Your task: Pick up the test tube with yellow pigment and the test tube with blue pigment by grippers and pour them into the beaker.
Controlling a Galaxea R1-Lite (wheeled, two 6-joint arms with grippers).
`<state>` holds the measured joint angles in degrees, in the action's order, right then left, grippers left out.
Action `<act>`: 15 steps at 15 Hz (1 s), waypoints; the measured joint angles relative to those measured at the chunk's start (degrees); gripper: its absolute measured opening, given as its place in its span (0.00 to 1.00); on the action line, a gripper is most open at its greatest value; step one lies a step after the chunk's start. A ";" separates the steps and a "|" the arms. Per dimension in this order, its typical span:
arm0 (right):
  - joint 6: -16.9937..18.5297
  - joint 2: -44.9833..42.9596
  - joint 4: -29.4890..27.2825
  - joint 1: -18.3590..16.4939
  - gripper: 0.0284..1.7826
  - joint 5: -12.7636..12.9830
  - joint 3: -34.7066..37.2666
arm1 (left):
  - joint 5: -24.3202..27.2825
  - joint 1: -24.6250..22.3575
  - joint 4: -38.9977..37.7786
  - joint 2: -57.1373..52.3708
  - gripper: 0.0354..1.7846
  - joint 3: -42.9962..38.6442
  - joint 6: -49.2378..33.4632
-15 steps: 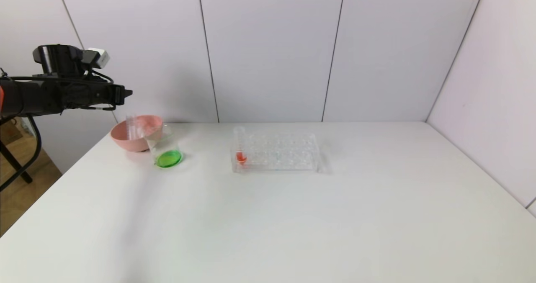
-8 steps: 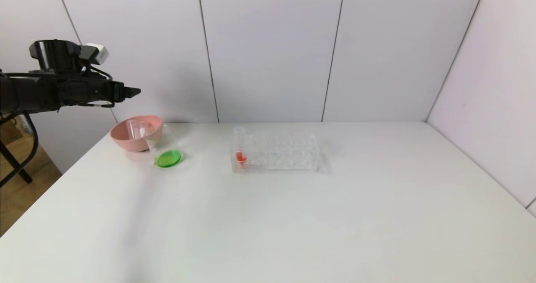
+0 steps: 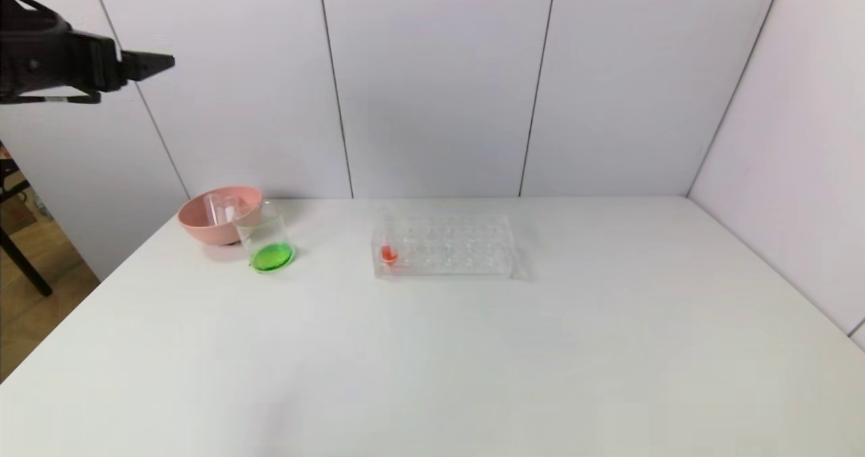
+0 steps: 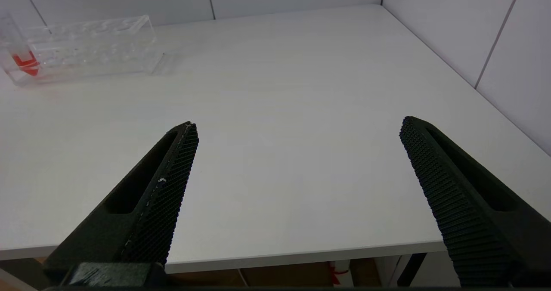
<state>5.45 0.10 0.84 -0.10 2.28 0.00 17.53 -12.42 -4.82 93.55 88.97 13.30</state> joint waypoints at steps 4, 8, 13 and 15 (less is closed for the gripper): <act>0.02 0.00 0.01 0.00 0.96 0.00 0.00 | 13.42 0.60 11.26 -25.26 0.99 -7.98 -0.40; 0.02 0.00 0.01 0.00 0.96 0.00 0.00 | 25.84 2.76 32.01 -49.94 0.99 -9.42 -0.55; 0.00 0.00 0.01 0.00 0.96 0.00 0.00 | 14.97 9.84 51.90 -70.90 0.99 -22.71 2.95; 0.00 0.00 0.01 0.00 0.96 0.00 0.00 | 5.81 11.43 46.81 -76.61 0.99 -35.15 3.36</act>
<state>5.45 0.10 0.85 -0.10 2.28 0.00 23.34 -0.99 42.00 16.94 53.82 16.66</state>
